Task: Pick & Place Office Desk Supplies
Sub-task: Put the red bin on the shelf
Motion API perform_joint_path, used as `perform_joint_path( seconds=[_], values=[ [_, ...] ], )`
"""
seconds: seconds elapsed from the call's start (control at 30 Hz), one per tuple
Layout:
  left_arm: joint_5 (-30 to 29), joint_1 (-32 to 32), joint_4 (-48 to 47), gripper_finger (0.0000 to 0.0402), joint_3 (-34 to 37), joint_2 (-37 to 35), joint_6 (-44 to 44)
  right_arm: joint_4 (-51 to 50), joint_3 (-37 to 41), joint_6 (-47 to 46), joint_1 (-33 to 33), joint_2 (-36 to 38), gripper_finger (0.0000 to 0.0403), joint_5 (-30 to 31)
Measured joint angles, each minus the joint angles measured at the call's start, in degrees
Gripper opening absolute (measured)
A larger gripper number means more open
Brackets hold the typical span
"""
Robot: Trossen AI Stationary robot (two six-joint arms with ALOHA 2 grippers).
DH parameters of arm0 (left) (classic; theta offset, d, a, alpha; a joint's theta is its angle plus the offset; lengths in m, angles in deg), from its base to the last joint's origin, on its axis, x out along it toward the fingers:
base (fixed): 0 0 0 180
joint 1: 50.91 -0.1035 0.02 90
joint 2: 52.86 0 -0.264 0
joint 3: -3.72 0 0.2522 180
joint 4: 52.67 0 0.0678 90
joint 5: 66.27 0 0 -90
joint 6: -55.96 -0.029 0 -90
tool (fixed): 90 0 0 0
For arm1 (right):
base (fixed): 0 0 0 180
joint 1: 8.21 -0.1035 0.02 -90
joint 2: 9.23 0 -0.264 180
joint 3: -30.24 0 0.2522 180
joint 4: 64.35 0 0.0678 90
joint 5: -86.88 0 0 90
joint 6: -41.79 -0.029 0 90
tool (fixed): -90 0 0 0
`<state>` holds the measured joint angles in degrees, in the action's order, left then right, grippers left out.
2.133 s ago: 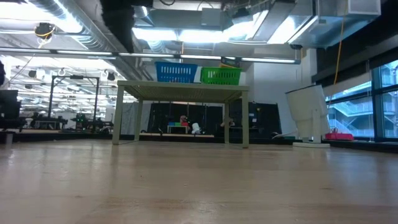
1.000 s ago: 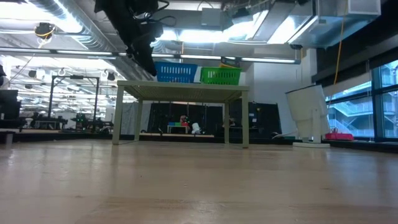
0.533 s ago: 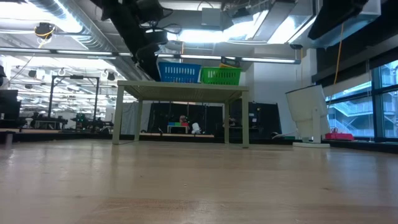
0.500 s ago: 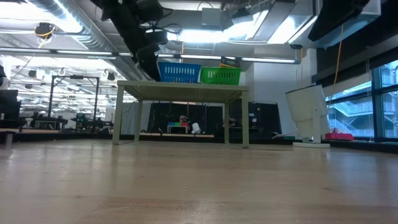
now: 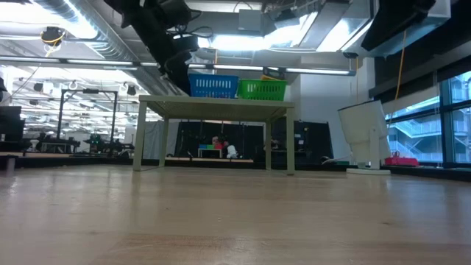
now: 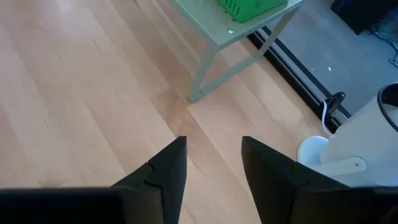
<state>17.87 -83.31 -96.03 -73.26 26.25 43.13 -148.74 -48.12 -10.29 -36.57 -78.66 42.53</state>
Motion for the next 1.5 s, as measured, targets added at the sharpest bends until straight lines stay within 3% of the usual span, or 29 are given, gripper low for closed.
perform_joint_path(
  seconds=[0.23, 0.5, 0.77, 0.9, 1.27, 1.5],
  values=[
    [-0.01, 0.00, 1.76, 0.0001, 0.00, -0.02, -0.41, 0.00, 0.00, 0.02, 0.00, -0.02, 0.0155, 0.00],
    [-0.64, 0.10, -2.99, 0.0001, 0.00, -2.57, 1.90, 0.00, 0.00, 0.02, 0.00, -0.02, 0.0155, 0.00],
    [-0.11, 4.80, -10.83, 0.0001, -0.02, -10.61, 12.21, 1.43, -0.01, 0.02, 0.00, -0.04, 0.0155, 0.00],
    [2.39, 13.15, -15.54, 0.0001, -0.02, -13.38, 19.56, 3.45, 0.00, 0.04, -0.25, -0.31, 0.0155, 0.61],
    [2.63, 49.54, -19.52, 0.0002, -0.02, -12.60, 41.24, 8.14, -0.02, 0.00, -4.18, -3.92, 0.0155, 4.30],
    [3.59, 63.36, -25.39, 0.0011, -0.02, -10.70, 65.19, 8.36, -0.02, -2.90, -5.77, -7.89, 0.0155, 4.34]
  ],
)
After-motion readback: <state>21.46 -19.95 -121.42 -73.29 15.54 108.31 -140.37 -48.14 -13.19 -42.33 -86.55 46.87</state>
